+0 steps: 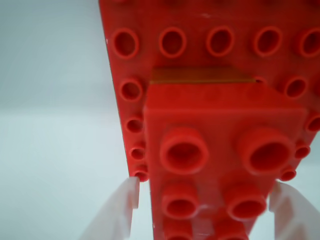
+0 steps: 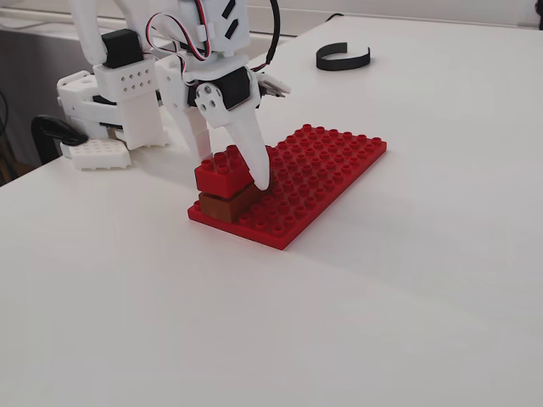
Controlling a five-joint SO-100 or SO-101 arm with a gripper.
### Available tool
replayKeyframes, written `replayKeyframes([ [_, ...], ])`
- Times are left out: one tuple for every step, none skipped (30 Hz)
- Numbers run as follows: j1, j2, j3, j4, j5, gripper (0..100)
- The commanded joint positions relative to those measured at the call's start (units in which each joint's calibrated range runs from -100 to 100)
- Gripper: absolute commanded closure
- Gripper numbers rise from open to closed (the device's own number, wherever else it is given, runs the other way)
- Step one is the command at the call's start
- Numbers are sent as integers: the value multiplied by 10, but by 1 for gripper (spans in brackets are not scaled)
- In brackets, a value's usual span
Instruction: Grab the loose lego brick and stack it on top of the fixed one.
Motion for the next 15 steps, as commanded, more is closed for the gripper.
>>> replayKeyframes([
  [-4, -11, -16, 26, 1, 72],
  [-4, -12, -21, 33, 1, 72],
  [-4, -12, -31, 40, 0, 72],
  [-3, -12, -40, 46, 0, 72],
  [-1, -12, -50, 51, 0, 72],
  [0, -12, -61, 54, 0, 72],
  [1, -12, -75, 62, 0, 72],
  [1, -12, -90, 71, 0, 72],
  [0, -12, -108, 84, 0, 72],
  [-2, -12, -126, 98, 0, 72],
  [-4, -12, -147, 114, -1, 72],
  [-4, -12, -172, 135, -3, 72],
  [-4, -12, -196, 155, -3, 72],
  [-4, -13, -225, 178, -4, 72],
  [-5, -14, -257, 206, -4, 72],
])
